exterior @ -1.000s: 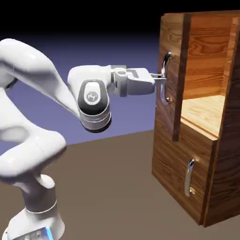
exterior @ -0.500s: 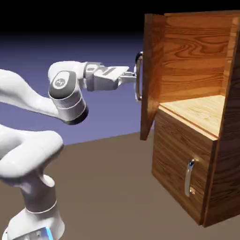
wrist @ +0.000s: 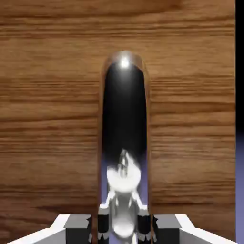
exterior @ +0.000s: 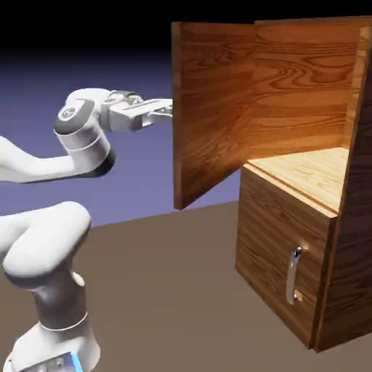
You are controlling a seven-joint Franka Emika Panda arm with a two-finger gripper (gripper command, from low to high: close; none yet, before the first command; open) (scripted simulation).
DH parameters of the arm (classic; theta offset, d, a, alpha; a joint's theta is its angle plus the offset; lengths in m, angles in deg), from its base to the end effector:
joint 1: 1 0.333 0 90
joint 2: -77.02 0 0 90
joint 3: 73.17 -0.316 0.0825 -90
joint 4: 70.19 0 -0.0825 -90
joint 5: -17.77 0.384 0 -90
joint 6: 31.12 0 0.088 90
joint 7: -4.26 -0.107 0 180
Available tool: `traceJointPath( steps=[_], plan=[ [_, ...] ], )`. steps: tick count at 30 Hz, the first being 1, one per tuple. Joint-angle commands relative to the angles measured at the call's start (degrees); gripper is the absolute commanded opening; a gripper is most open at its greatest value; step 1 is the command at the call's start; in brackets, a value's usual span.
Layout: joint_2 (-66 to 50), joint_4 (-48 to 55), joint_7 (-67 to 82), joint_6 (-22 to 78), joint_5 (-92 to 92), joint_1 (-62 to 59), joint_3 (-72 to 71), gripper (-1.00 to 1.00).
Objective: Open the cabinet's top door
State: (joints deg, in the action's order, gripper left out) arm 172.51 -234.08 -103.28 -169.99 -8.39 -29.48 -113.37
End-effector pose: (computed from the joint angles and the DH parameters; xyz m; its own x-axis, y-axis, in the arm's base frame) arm 0.2167 0.1035 0.5804 -0.5820 -0.4025 0.7066 -0.5821 -0.4006 -0.7076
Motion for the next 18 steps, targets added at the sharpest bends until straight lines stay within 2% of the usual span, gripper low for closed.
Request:
traceJointPath(
  steps=[1, 9, 18],
  plan=[
    [0.27, 1.04, -0.27, 2.55, 0.56, 0.22, -1.31, -1.0],
    [0.74, 12.33, -1.47, 22.49, 5.7, -2.11, -10.94, -1.0],
    [-0.48, 30.41, -1.3, 43.96, 9.32, -12.31, -18.16, -1.0]
  ],
)
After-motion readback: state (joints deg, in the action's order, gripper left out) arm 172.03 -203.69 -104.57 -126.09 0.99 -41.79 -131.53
